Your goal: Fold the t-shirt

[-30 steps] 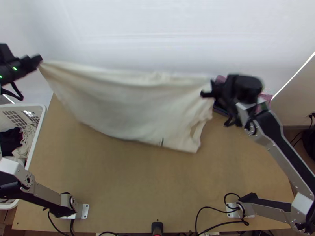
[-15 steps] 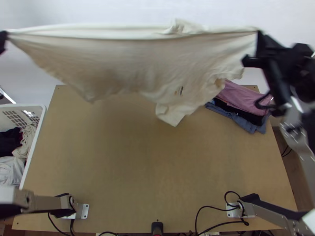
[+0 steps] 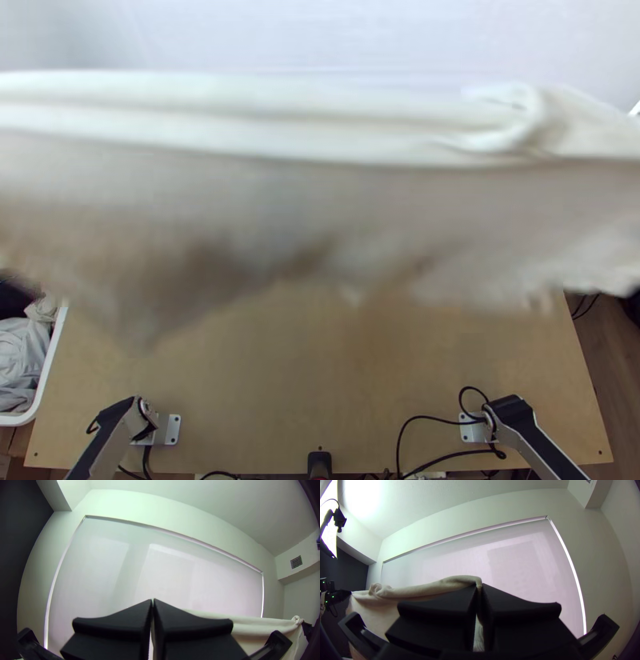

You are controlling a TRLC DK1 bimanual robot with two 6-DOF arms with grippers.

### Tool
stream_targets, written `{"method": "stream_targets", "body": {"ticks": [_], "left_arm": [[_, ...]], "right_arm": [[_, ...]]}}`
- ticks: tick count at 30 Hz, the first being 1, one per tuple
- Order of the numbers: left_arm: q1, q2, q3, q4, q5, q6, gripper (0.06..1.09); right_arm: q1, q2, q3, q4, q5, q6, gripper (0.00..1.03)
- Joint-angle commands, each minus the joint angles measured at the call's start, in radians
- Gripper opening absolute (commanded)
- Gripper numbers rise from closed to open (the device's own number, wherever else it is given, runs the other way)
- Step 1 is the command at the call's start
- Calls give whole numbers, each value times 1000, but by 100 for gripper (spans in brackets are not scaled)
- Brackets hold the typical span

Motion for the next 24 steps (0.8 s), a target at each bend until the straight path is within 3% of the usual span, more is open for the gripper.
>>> {"method": "stream_targets", "body": {"ticks": [1, 5, 8, 10, 17, 24], "left_arm": [[23, 20, -32, -9, -54, -29, 10], [17, 7, -68, -92, -10, -54, 10], [15, -54, -279, -100, 32, -55, 10], [14, -106, -470, -89, 66, -51, 10], [17, -275, -1145, 117, 96, 57, 10], [-39, -172, -1408, 285, 93, 95, 10]], "right_arm": [[-8, -6, 52, -26, 65, -20, 3], [10, -17, -16, -79, 66, -17, 3], [18, -72, -198, -79, 66, 28, 3], [22, -113, -341, -78, 63, 104, 3], [70, -195, -778, -67, 33, 229, 3], [27, -70, -1039, 92, -72, 264, 3]]}}
